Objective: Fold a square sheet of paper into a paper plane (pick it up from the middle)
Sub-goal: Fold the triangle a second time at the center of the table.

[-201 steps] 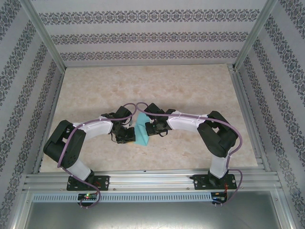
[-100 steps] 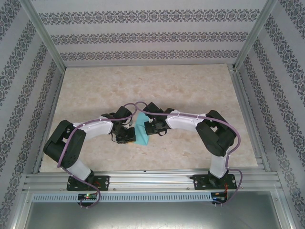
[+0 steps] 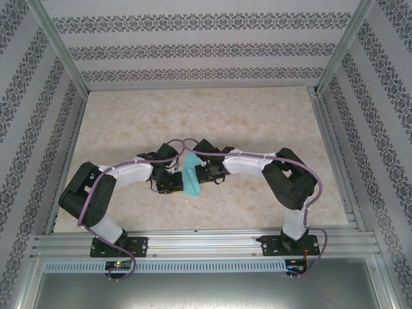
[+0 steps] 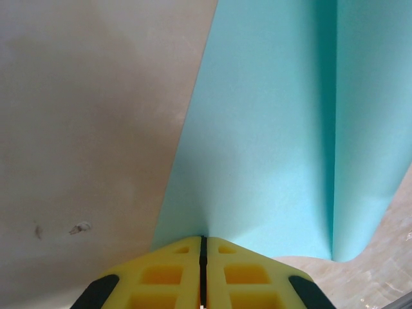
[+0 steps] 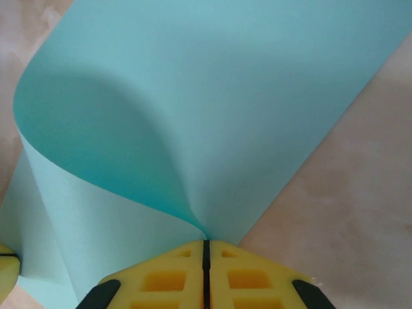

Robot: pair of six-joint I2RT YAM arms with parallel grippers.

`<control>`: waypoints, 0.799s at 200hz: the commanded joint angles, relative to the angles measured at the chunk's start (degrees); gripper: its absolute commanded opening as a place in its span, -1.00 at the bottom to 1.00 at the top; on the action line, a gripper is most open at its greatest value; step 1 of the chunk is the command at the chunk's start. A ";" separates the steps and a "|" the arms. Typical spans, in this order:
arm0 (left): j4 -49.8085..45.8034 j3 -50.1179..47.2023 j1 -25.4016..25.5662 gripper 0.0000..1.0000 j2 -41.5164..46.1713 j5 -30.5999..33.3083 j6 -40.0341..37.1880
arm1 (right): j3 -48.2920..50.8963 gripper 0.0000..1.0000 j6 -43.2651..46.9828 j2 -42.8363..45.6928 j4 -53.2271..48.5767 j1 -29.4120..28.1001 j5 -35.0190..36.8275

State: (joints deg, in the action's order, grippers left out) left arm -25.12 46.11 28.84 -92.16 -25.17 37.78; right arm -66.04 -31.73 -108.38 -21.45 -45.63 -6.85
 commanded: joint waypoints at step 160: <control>25.69 -6.22 -7.54 -1.00 8.99 -11.47 17.02 | 0.96 -0.83 -2.39 -1.42 -0.53 -0.69 1.78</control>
State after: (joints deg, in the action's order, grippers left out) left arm -11.09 42.26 22.68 -81.03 -30.52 47.64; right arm -66.22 -33.08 -108.55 -21.50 -45.65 -6.68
